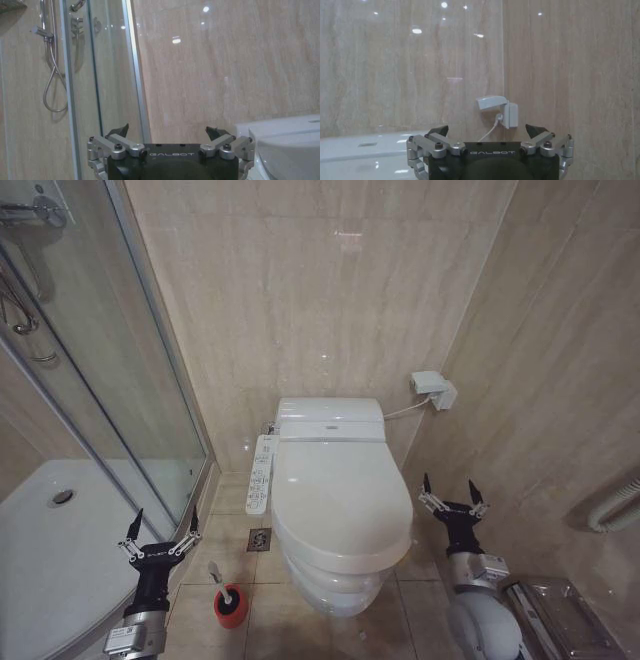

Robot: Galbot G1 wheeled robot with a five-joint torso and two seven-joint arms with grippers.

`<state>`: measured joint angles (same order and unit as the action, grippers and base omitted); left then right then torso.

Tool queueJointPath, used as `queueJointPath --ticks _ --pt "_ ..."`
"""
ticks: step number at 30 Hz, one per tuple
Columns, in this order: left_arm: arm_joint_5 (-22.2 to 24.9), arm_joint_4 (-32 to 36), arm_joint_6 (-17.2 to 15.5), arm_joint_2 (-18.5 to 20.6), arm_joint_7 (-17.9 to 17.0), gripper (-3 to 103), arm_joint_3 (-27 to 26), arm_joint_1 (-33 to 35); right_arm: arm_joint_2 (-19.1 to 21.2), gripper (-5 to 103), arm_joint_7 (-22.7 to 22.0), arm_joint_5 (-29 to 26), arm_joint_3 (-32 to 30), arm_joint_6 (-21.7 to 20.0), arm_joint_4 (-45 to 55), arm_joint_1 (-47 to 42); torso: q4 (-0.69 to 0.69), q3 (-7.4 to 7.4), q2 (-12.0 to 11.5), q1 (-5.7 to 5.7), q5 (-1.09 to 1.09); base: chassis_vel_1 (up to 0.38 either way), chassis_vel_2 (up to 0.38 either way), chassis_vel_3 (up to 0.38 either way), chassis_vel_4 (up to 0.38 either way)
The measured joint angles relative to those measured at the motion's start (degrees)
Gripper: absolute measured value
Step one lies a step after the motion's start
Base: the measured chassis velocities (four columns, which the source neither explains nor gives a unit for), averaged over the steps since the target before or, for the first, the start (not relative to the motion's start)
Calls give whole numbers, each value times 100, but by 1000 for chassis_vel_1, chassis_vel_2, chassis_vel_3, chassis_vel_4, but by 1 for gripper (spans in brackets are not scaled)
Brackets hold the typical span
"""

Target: Open the toilet lid, clean the toilet bowl with a toilet brush, close the toilet lid, and flush.

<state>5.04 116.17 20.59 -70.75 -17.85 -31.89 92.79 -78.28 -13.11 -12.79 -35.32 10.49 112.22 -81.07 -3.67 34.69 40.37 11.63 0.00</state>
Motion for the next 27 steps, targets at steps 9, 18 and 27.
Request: queueJointPath --ticks 9,18,27 --pt "0 0 0 0 0 100 0 0 12 100 29 -27 -4 -52 50 -39 0 0 0 0 0 0 0 0 0" --pt "0 0 0 0 0 100 0 0 15 100 30 -34 -5 -57 51 -39 0 0 0 0 0 0 0 0 0" --pt "0 0 0 0 0 100 0 0 18 100 30 -38 -5 -57 51 -37 0 0 0 0 0 0 0 0 0"
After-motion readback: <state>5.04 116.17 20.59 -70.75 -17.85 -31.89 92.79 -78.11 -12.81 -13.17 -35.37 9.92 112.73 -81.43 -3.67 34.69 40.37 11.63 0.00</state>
